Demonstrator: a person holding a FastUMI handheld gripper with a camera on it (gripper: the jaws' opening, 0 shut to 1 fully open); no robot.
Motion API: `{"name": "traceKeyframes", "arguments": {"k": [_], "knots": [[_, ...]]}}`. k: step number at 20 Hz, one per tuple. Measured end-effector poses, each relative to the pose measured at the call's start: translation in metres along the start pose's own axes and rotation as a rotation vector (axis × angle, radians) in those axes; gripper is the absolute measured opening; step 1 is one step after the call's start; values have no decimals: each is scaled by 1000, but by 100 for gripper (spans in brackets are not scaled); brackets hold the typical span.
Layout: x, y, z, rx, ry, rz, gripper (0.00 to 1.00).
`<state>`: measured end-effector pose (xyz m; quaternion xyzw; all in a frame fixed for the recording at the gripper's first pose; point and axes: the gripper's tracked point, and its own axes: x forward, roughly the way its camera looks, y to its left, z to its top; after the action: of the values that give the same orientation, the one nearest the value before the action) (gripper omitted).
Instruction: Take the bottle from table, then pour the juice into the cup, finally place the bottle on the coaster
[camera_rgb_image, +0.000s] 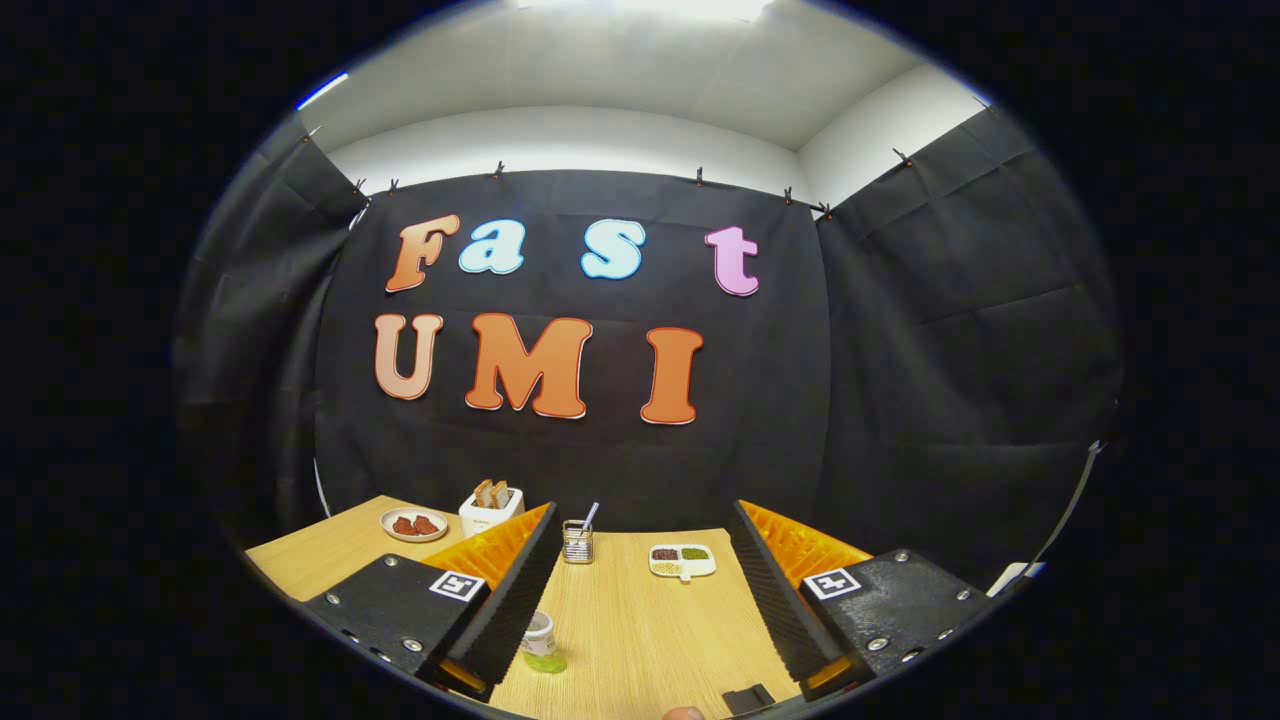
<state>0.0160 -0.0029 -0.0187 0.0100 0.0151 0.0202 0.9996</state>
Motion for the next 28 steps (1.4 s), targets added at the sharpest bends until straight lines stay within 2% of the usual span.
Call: {"name": "traceKeyframes", "arguments": {"k": [8, 13, 17, 25, 28], "knots": [[8, 3, -9, 14, 11, 14, 100], [22, -4, -15, 6, 5, -31, 100], [17, 19, -35, 14, 17, 9, 100], [8, 88, -125, 11, 93, 121, 100], [6, 106, -166, 11, 134, 123, 100]]}}
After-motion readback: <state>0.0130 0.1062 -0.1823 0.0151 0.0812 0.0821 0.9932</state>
